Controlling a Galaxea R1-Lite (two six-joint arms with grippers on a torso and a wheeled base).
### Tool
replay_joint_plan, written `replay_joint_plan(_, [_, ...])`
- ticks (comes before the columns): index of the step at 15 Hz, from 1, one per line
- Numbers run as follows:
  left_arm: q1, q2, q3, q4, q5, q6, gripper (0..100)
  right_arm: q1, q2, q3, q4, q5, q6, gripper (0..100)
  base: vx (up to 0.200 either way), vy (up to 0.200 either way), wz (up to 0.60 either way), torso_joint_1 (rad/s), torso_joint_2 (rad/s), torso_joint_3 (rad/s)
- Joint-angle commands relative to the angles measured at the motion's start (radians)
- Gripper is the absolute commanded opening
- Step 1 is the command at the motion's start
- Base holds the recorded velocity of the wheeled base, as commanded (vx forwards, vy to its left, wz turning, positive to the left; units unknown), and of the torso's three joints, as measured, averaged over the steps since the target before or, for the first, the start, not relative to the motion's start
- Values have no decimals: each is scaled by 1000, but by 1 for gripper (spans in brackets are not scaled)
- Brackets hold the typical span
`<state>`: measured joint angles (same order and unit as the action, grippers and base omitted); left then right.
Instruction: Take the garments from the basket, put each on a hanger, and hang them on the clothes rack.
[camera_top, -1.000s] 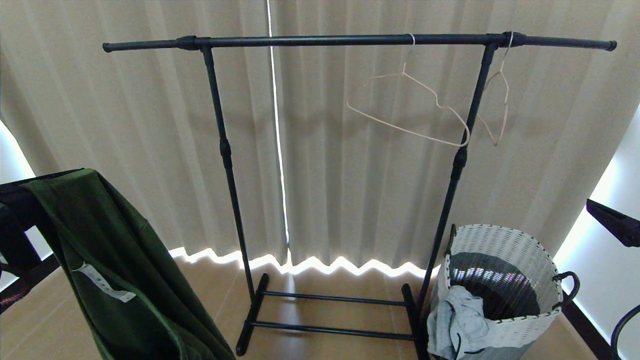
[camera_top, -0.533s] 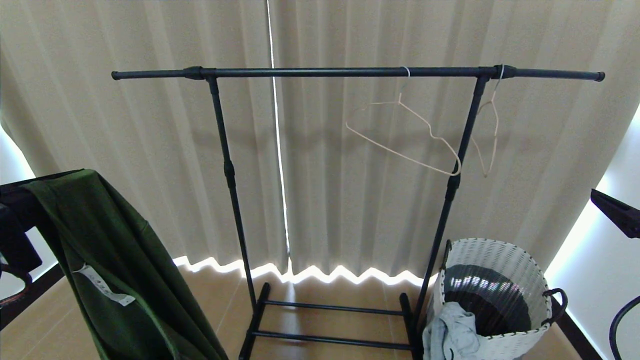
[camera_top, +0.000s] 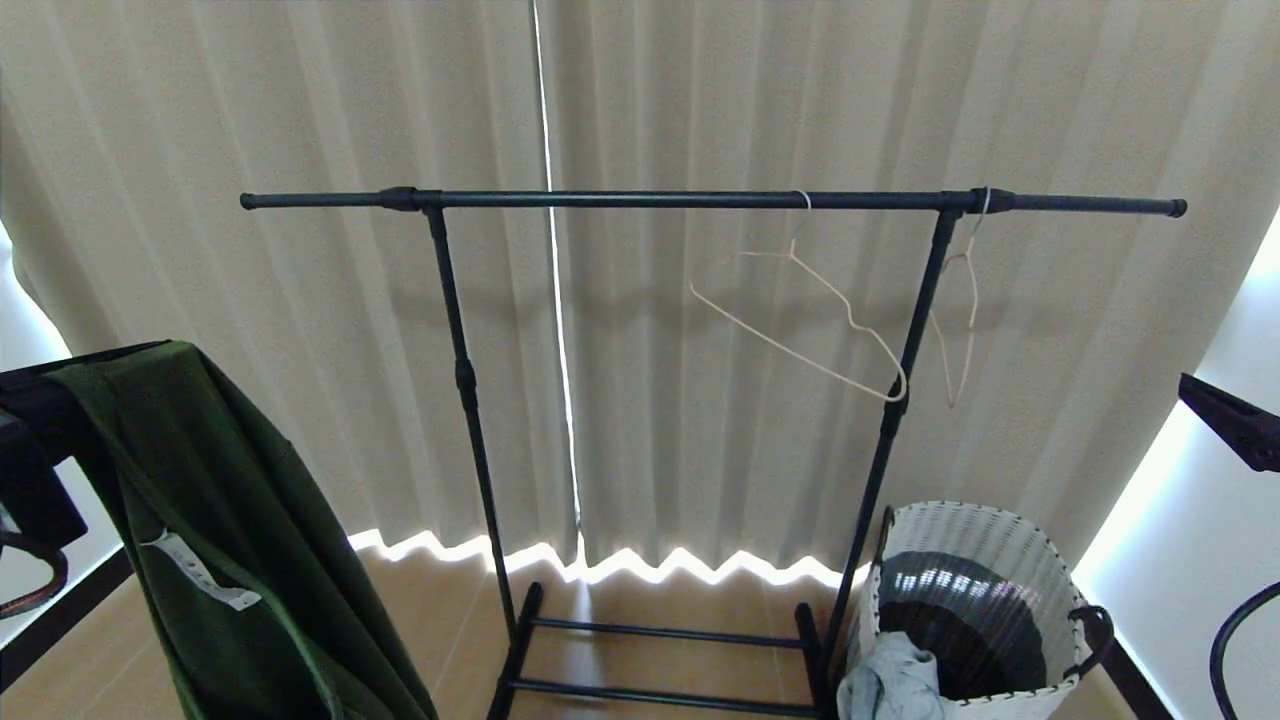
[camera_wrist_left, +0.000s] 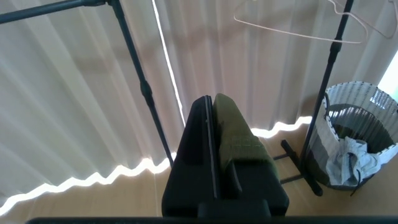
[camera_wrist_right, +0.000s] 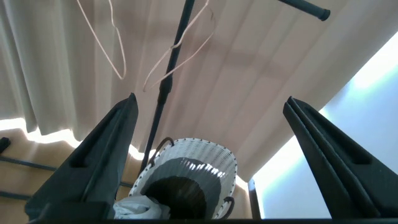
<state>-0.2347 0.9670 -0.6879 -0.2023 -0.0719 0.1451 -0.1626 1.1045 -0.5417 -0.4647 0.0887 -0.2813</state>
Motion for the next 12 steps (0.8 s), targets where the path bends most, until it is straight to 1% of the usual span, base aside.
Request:
replay_joint_plan(1, [2,-5,1,0,0,1,0,0,2,2,0,0,-1,100,0,0,0,46,-90,-51])
replay_joint_plan(7, [2,-14,28,-2,1,21,0,0,-5,0,-2,3,-1,100,0,0,0,0,0,0])
replay_joint_plan(12, [2,-10,33,1,3,16,0,0,-6,0,1,3,-3,100,0,0,0,0,0,0])
